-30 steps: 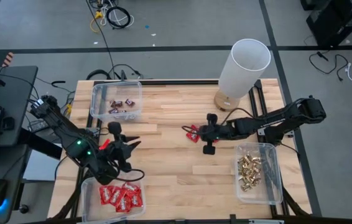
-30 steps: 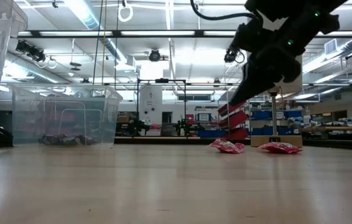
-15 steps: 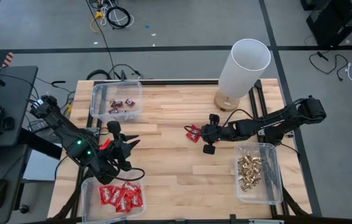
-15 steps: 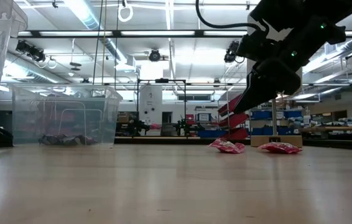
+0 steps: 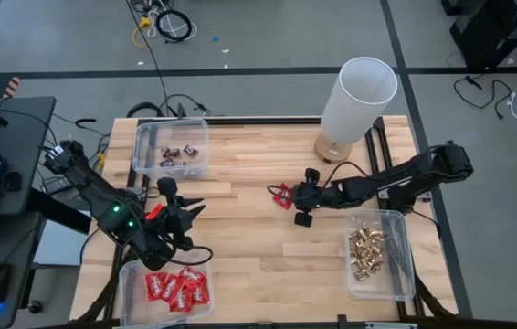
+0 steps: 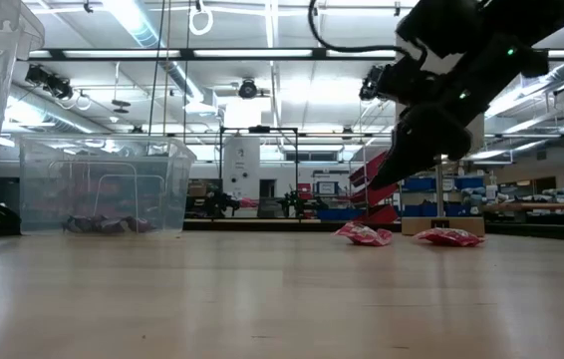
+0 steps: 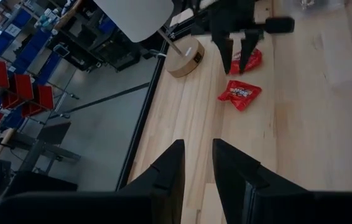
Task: Sort candy
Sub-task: Put the red chocolate into the bottom left transparent bin
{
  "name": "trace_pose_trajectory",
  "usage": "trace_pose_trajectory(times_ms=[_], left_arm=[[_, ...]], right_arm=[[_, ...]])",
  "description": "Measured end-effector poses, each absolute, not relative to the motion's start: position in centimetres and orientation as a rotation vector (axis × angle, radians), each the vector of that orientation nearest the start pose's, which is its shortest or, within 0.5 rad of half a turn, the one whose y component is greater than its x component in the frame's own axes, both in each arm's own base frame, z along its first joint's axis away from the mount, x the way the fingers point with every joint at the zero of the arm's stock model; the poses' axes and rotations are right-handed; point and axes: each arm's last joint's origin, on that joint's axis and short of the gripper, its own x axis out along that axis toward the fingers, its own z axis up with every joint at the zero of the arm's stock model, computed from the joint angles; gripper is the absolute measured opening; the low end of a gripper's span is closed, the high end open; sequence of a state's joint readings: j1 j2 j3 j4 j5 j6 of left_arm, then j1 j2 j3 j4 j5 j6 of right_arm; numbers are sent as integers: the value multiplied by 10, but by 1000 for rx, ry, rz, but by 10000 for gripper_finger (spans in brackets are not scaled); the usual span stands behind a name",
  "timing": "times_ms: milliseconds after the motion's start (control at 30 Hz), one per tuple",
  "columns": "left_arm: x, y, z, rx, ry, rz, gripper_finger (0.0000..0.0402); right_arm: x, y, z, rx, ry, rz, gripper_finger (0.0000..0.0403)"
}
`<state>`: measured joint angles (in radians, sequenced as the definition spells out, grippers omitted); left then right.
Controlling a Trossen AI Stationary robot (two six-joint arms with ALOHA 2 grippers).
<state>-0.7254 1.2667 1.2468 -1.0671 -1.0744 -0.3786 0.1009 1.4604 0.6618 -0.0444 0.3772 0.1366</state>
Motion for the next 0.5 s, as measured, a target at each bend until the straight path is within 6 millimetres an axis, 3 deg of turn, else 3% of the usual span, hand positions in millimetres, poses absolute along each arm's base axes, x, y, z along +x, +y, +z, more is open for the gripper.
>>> trace_pose_trajectory(times_ms=[233,500], left_arm=[[186,-130,328,511,600,436,85],[186,-128,319,520,591,476,85]], right_arm=[[283,20,125,-85,876,-301,116],[300,25,107,-113,914,-304,115]])
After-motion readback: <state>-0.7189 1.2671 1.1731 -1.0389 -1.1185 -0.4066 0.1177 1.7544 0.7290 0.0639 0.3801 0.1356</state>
